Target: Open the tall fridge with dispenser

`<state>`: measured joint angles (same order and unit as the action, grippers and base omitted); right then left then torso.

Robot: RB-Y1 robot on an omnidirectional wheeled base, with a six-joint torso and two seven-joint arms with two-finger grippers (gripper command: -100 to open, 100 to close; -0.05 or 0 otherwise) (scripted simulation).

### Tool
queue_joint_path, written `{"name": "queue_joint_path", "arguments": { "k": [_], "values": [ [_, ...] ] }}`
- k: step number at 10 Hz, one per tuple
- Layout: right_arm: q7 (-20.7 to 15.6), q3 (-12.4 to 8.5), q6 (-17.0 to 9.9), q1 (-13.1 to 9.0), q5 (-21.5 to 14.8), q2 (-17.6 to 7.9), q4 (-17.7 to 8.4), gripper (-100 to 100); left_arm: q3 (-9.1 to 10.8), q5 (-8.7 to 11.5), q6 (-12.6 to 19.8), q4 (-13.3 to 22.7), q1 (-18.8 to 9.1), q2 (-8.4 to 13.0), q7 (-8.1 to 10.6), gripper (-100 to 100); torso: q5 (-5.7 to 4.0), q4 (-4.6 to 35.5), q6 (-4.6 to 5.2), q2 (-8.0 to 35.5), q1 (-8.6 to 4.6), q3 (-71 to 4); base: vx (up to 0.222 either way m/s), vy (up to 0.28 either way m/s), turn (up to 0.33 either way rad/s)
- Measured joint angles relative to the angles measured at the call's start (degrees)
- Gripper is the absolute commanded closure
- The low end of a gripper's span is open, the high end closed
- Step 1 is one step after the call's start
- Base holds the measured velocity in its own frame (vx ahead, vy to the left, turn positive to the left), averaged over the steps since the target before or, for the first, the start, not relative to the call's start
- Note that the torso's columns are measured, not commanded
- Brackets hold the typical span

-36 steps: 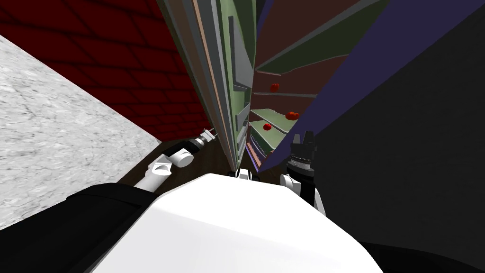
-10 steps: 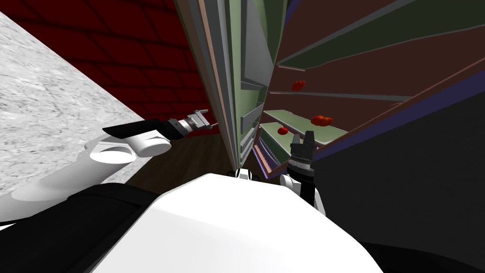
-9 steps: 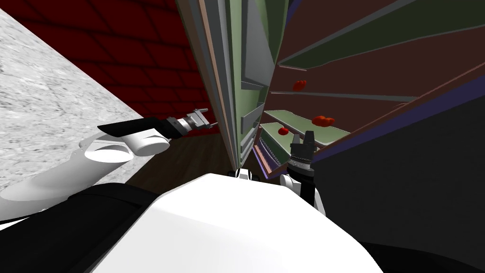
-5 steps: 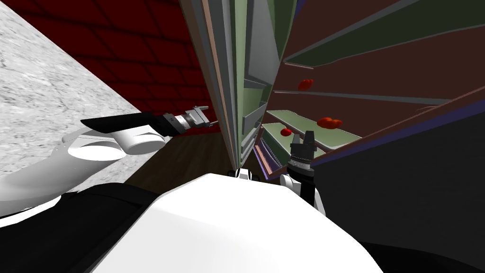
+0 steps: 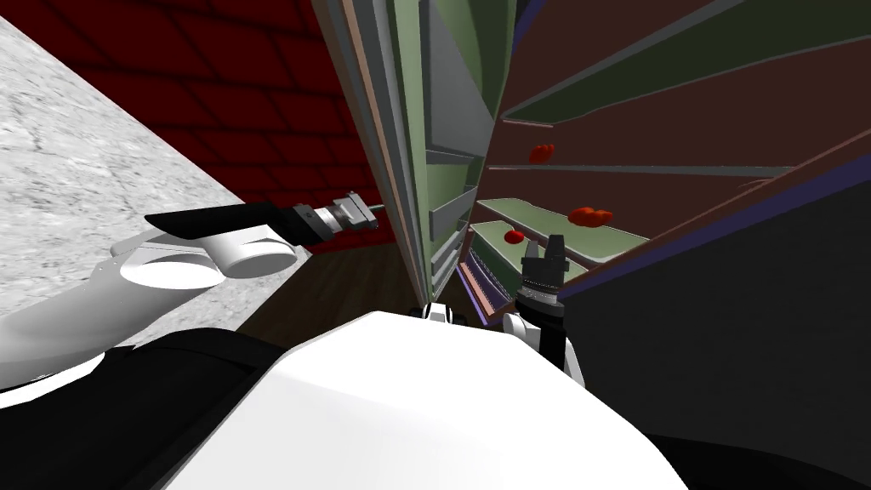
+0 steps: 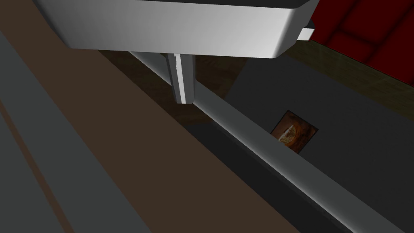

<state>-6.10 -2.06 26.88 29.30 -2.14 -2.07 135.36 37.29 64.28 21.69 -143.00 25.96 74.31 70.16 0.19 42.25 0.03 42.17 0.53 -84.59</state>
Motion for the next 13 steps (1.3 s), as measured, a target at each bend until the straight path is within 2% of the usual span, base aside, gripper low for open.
{"name": "queue_joint_path", "arguments": {
  "k": [1, 3, 7, 8, 9, 10, 11, 12, 13],
  "values": [
    [0.00, 0.00, 0.00, 0.00, 0.00, 0.00, 0.00, 0, 0.02, 0.20, -0.27, -0.66, 0.22, -0.03, 0.02, 100, -0.10, 0.02, -0.01, 0.12, -0.32, 0.08, 0.125, 0.268, -0.073],
    [0.00, 0.00, 0.00, 0.00, 0.00, 0.00, 0.00, 0, -1.15, -0.38, -0.48, -1.53, -0.61, 0.16, 0.73, 100, -0.28, 0.07, 0.00, 0.31, -0.83, 0.19, 0.124, 0.248, -0.077],
    [0.00, 0.01, 0.00, 0.00, 0.00, 0.01, 0.00, 0, -1.12, 1.40, -2.10, -2.61, 0.34, 1.10, 0.20, 100, -0.30, 0.06, 0.07, 0.20, -0.82, 0.10, 0.090, 0.185, -0.091],
    [0.00, 0.02, 0.00, -0.01, 0.00, 0.03, 0.00, 0, -1.11, 1.44, -2.20, -2.64, 0.36, 1.11, 0.17, -100, -0.36, 0.11, 0.00, 0.36, -1.09, 0.19, -0.105, 0.127, -0.230],
    [0.00, 0.02, 0.00, -0.04, 0.00, 0.02, 0.00, 0, -3.11, -2.97, -0.68, -1.61, -3.72, -1.30, 0.66, -100, -0.34, 0.18, 0.15, 0.68, -0.89, 0.37, -0.180, 0.145, -0.143],
    [0.00, 0.02, -0.01, -0.04, 0.00, 0.02, -0.01, 0, -2.38, -3.68, -0.94, -0.20, -5.21, -3.63, -0.78, -100, -0.27, 0.22, 0.00, 0.69, -0.73, 0.40, -0.126, 0.078, 0.011],
    [0.00, 0.03, -0.01, -0.03, 0.00, 0.03, -0.01, 0, -0.66, -1.79, -2.81, 1.90, -5.09, -4.00, -3.64, -100, -0.26, 0.11, -0.05, 0.29, -0.73, 0.16, -0.049, 0.019, 0.020],
    [0.00, 0.03, 0.00, -0.02, 0.00, 0.03, 0.00, 0, -0.33, -1.60, -3.34, 3.70, -5.81, -4.32, -5.95, -100, -0.27, -0.05, -0.02, -0.16, -0.80, -0.14, -0.006, -0.014, 0.003],
    [0.00, 0.03, 0.00, -0.01, 0.00, 0.04, 0.00, 0, -0.39, -2.22, -2.34, 5.29, -7.63, -4.44, -6.31, -100, -0.27, -0.12, 0.00, -0.34, -0.77, -0.28, 0.016, -0.021, -0.003]
  ]
}}
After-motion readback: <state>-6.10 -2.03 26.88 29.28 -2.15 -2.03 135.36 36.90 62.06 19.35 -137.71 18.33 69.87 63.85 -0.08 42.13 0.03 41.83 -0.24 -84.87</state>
